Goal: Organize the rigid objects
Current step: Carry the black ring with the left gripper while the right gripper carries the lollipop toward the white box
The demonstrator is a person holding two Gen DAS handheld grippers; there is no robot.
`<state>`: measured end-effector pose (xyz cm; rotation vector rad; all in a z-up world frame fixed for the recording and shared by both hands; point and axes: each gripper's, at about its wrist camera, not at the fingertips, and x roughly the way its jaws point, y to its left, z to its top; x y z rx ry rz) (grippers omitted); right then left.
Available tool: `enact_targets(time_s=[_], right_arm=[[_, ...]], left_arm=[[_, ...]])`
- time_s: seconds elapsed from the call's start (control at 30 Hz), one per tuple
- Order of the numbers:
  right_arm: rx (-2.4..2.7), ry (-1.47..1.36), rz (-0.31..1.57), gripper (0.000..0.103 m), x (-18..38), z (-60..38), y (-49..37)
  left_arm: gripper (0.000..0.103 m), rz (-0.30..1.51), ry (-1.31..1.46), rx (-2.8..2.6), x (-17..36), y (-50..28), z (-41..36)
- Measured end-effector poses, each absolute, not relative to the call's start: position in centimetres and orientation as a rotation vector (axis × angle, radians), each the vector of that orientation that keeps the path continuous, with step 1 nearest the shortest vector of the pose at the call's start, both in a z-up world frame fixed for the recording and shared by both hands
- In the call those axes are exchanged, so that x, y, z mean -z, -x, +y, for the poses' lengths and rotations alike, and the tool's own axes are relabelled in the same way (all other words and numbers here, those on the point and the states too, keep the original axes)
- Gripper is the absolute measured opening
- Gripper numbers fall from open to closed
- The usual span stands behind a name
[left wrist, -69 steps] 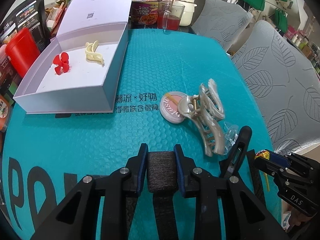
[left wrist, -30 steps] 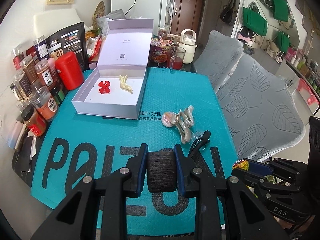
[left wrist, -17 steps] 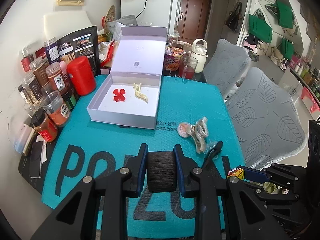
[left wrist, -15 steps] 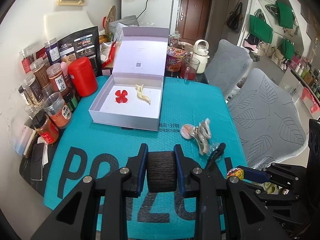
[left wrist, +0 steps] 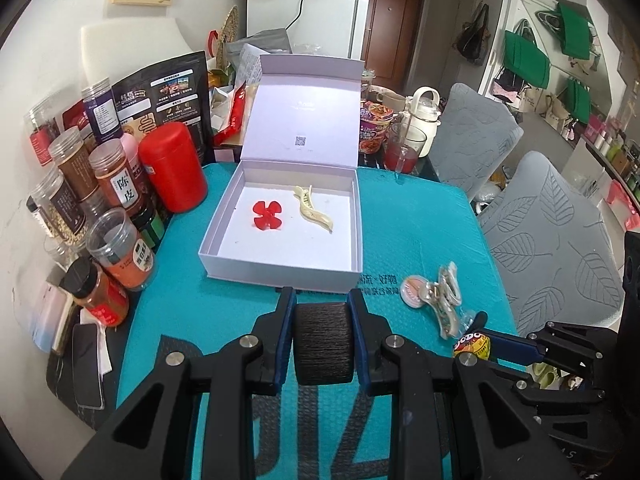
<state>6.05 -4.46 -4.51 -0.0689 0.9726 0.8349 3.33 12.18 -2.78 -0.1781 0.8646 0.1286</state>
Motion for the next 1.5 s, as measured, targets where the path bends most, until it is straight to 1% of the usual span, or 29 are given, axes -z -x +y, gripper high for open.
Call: enact_targets(time_s=[0.63,1.5], right_arm=[[-0.785,0.083,0.97,0.026,5.7,1.7,-14.1],[-0.741,0.067,0.969,0.026,11.3,7.7,-24.0]], left_arm=[[0.026,0.912,0.166,-0.055,4.7,-12.6,18.4],[0.026,0.951,0.155,-0.016,10.3,-23.2,24.3]])
